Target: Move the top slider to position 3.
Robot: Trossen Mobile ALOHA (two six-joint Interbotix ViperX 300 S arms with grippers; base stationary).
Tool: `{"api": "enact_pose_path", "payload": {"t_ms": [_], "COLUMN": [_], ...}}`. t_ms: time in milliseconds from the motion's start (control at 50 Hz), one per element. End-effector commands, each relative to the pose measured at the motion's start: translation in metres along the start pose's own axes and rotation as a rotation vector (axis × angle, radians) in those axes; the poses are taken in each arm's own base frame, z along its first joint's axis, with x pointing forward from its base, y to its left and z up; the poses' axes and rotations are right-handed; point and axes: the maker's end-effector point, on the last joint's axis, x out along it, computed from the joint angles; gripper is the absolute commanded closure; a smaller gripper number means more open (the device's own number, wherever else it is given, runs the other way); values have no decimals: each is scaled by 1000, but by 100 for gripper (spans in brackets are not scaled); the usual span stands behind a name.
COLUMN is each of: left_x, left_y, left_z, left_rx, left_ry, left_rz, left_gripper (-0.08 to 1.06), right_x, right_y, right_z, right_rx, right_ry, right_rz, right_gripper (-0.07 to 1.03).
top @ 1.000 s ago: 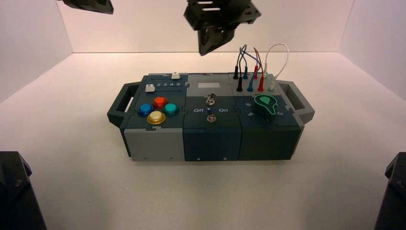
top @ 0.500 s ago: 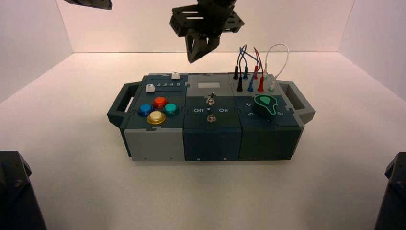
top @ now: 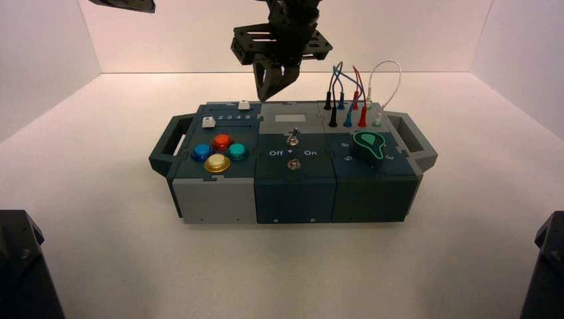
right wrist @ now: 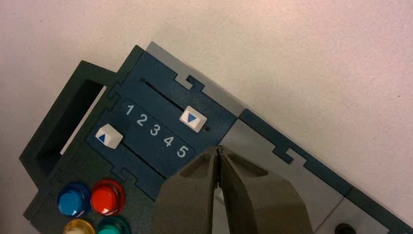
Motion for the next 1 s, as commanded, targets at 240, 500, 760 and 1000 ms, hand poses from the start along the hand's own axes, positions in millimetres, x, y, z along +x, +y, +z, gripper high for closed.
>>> {"api": "enact_pose_path", "payload": {"t_ms": [240, 500, 760, 1000], "left_x": [-2, -2, -2, -2], "left_y": [0, -1, 0, 0], "left_z": [12, 11, 12, 12], "left_rx": [6, 5, 6, 6], "left_ry": [-31, -25, -25, -26], "left_rz": [0, -2, -1, -1], "left_gripper": [100, 100, 100, 100], "right_x": [-4, 6, 6, 8], "right_y": [11, 12, 13, 13], "right_z": [22, 22, 30, 31], "right_rx": [28, 40, 38, 38], "right_ry": [-26, -9, -21, -12], "right_rz": [32, 34, 37, 38], "right_gripper": [99, 99, 99, 99]}}
